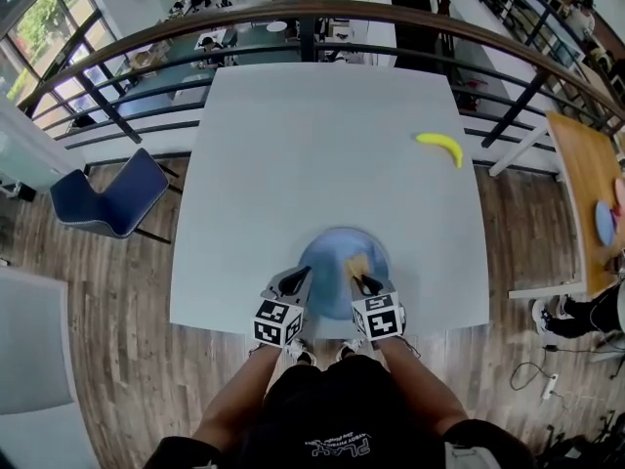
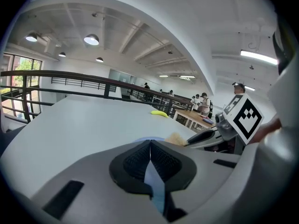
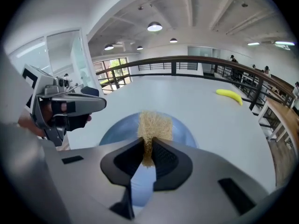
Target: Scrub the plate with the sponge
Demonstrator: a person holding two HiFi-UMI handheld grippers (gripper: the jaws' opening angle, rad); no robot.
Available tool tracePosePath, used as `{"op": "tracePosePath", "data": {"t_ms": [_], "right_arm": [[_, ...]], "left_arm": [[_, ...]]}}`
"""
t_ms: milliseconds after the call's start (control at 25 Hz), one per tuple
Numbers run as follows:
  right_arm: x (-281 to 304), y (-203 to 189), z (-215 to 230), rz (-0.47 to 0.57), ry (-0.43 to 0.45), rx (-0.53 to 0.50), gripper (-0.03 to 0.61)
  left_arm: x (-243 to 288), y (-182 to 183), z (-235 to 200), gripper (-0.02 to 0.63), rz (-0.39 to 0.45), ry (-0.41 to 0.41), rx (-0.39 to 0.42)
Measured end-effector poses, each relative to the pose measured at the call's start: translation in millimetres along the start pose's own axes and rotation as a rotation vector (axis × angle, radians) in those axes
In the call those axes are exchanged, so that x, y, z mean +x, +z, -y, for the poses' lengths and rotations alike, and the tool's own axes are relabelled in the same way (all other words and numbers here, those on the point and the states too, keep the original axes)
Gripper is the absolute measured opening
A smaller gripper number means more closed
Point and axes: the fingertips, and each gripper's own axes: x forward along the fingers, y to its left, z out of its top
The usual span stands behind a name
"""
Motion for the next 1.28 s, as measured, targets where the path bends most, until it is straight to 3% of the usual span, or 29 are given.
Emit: {"op": "tracePosePath", "data": {"t_ms": [280,560,800,1280], "right_arm": [[-19.6,59.4,-11.4,0.143,0.03,-0.053,0.057],[-69.5,144.8,5.5,0.42,0.045,-0.116,0.057],[-123.0,201.4,16.9,0.632,0.027,-0.161,0.057],[-164.9,215.2,1.5,0.756,0.069,-0.204,0.055]], "left_arm": [[-21.1,48.3,-3.2,0.012,0.104,0.028,0.001],[-40.6,101.0,3.3,0.012,0.198,0.045,0.021],[-54.2,141.2,9.2,0.012,0.278,0.062,0.092],[-68.2,169.6,33.5,0.012,0.345,0.065,0.131]]}}
